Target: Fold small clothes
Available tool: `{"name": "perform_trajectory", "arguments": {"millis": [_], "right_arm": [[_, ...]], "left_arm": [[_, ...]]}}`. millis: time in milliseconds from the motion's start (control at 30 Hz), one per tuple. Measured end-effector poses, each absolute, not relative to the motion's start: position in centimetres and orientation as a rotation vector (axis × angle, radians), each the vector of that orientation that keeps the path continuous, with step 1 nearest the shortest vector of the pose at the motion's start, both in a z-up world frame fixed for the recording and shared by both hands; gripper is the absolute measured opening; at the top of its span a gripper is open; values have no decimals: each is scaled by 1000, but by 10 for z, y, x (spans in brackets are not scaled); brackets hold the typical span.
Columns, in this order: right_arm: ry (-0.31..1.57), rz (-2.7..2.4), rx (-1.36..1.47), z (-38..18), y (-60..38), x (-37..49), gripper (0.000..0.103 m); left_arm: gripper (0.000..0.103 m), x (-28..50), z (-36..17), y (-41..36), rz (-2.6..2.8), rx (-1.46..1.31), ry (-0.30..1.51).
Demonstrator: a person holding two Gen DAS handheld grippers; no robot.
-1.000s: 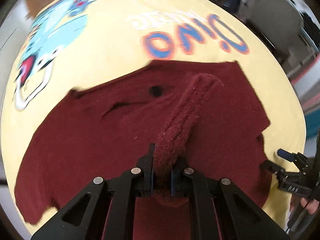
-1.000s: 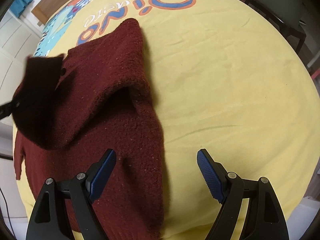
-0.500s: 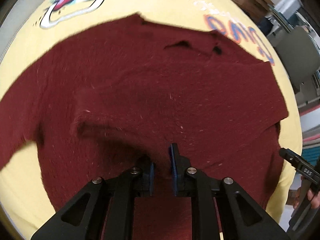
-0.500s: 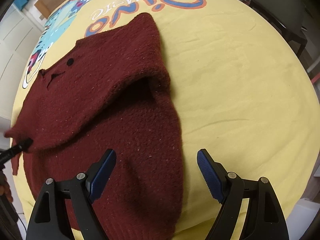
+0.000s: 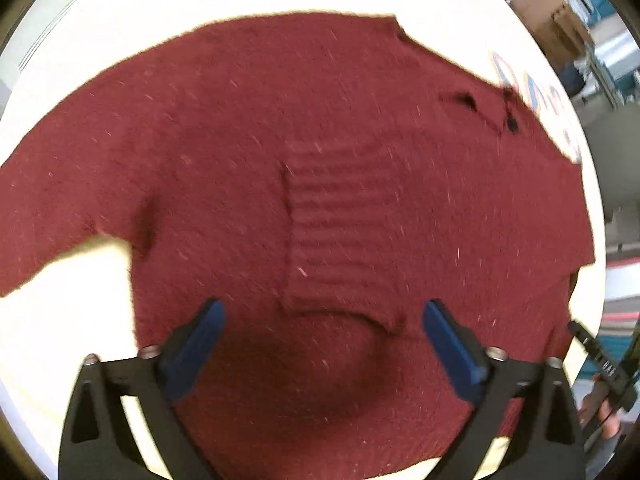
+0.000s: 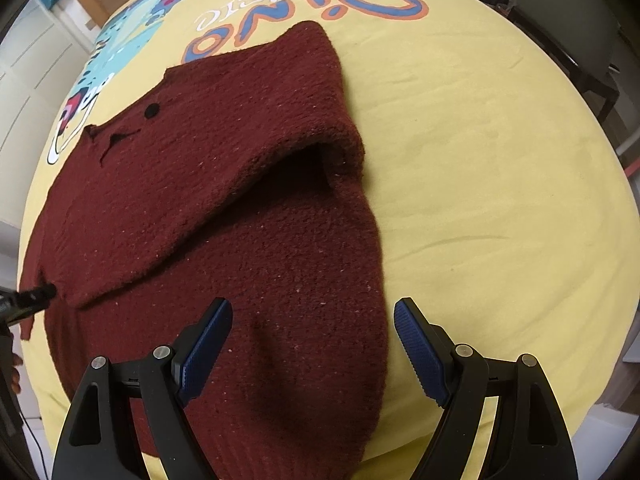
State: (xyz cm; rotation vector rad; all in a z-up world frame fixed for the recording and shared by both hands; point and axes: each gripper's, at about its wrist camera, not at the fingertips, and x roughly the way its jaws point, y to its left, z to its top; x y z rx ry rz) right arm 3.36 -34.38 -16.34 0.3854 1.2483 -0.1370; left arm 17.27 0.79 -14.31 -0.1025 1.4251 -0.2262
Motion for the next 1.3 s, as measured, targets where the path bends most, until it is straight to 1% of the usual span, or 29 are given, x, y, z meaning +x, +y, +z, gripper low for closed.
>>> {"name": "perform_trajectory", "arguments": {"millis": [133,200,300,433,533,600,667,700,733,767,833,933,1033,1300], "right_arm": [[1253,-133,378,-165,-340,33,84],[1254,-135,377,-166,-339,33,84],[1255,-135,386,-166,-340,32,84],[1259,-129,392,-167,-341,29,84],[1264,-135,392,-168,-344,29,84],[1269,-145,394,-171,-348,28,84],[1275,-157,410,-176,-351,28,84],[1277,-161,418,-178,-353,27,84],[1279,-165,428,-180,-355,26,84],[1281,-168,436,-181,-356,25,84],[1285,-170,442,-184,-357,24,84],[1293,-172,436,-186,-358,24,84],[1291,-166,431,-185,-360,24,84],[1284,-176,395,-178,-365,37,84]], "left_arm": [[102,188,-131,14,-228,-130,1373],[102,195,-133,9,-244,-127,1379],[102,203,-148,-4,-277,-121,1422],[101,213,-183,-15,-234,-77,1498],[100,210,-192,-26,-202,-22,1485],[94,210,-197,-37,-208,22,1486],[67,209,-196,-45,-244,47,1477],[61,210,-195,-49,-253,54,1472],[43,210,-193,-52,-269,64,1462],[31,210,-190,-54,-291,70,1456],[20,210,-187,-52,-312,46,1454],[14,209,-182,-48,-326,40,1437],[11,210,-160,-34,-343,60,1401],[11,250,-89,-34,-334,110,1224]]}}
